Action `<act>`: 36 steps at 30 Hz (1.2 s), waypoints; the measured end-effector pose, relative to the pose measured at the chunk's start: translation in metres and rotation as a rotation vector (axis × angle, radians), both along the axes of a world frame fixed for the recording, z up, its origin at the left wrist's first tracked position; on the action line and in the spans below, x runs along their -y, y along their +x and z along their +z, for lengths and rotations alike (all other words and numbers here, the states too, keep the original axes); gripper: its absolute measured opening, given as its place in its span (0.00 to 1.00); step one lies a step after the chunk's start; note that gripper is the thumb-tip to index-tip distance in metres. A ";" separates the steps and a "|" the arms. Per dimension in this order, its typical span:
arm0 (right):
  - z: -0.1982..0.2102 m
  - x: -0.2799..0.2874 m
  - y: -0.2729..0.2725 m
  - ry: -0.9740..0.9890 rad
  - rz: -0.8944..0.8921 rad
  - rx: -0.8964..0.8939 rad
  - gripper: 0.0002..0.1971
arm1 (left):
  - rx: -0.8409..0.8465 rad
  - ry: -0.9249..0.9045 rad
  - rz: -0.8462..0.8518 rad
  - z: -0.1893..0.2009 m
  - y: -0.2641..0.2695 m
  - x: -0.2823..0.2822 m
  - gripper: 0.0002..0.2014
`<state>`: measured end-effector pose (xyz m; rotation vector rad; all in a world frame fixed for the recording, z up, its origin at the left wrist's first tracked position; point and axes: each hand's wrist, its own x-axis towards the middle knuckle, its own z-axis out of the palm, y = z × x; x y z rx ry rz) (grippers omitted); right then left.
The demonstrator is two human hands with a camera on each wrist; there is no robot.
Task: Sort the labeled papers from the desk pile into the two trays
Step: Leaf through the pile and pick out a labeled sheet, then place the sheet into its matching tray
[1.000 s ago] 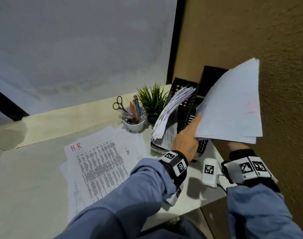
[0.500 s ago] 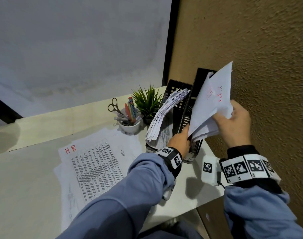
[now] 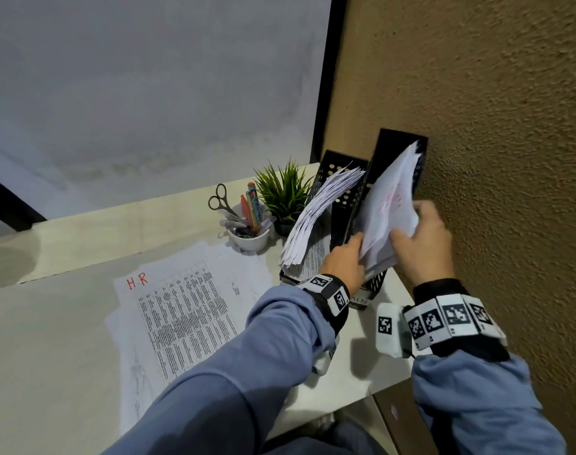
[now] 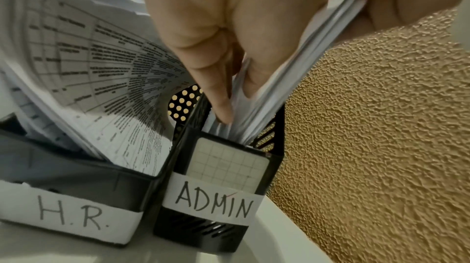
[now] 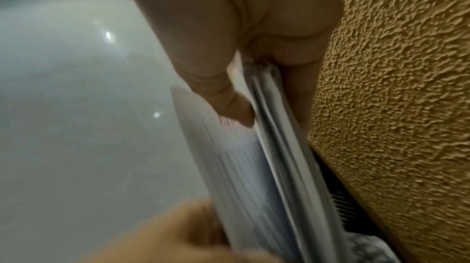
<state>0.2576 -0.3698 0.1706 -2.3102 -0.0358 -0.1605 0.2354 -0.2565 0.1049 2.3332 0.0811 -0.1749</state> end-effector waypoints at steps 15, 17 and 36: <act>0.000 -0.049 -0.050 0.146 0.098 0.520 0.21 | 0.044 -0.422 0.543 -0.048 -0.112 -0.133 0.17; -0.013 -0.073 -0.069 0.155 0.266 0.516 0.18 | -0.018 -0.292 0.699 -0.072 -0.140 -0.165 0.14; -0.194 -0.180 -0.123 -0.049 0.364 -0.795 0.18 | -0.128 -0.199 1.225 -0.120 -0.241 -0.231 0.16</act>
